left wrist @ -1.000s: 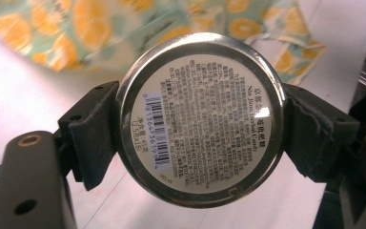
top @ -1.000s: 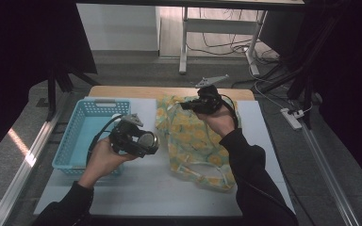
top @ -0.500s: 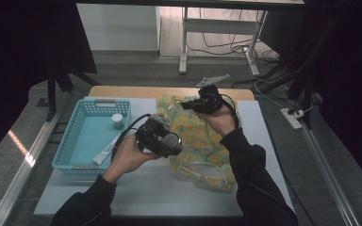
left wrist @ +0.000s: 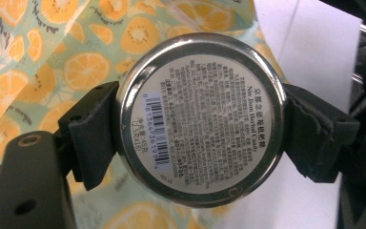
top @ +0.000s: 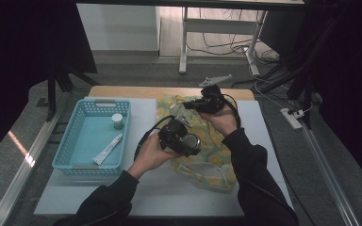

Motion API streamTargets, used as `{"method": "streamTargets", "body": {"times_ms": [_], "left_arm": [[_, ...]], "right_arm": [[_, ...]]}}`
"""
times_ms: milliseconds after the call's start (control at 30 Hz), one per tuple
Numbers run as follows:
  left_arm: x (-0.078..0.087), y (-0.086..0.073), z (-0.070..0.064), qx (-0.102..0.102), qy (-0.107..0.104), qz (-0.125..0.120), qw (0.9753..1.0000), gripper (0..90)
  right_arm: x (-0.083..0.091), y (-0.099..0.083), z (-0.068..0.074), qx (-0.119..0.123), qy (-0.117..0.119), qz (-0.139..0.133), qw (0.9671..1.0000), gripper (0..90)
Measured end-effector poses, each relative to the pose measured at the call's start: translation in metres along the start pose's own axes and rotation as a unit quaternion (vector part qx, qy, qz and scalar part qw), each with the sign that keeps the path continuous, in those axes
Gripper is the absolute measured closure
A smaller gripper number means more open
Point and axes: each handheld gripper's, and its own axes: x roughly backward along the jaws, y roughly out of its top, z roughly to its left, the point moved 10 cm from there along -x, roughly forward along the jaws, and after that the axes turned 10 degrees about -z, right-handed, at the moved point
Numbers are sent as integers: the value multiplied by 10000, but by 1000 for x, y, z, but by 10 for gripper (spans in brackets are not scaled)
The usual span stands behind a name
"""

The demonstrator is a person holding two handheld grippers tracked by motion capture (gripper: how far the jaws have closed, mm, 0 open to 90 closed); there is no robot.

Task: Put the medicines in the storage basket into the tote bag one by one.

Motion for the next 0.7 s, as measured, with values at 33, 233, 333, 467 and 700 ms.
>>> {"method": "streamTargets", "body": {"times_ms": [33, 233, 333, 467, 700], "left_arm": [[-3, 1, 2, -16, 29, 4, 10000, 207], [-19, 9, 11, -72, 134, -39, 9999, 207], [-25, 15, 7, -90, 19, -173, 9998, 207], [-33, 16, 10, -154, 144, -89, 9997, 207], [-47, 12, 27, -99, 314, 14, 9995, 207]], "right_arm": [[0, 0, 0, -5, 1, 2, 10000, 894], [0, -2, -4, -19, -30, 26, 10000, 894], [-1, -4, -6, -34, -54, 38, 10000, 894], [1, -5, -11, -67, -99, 32, 9999, 894], [4, -8, -21, -78, -171, 42, 9998, 894]]}}
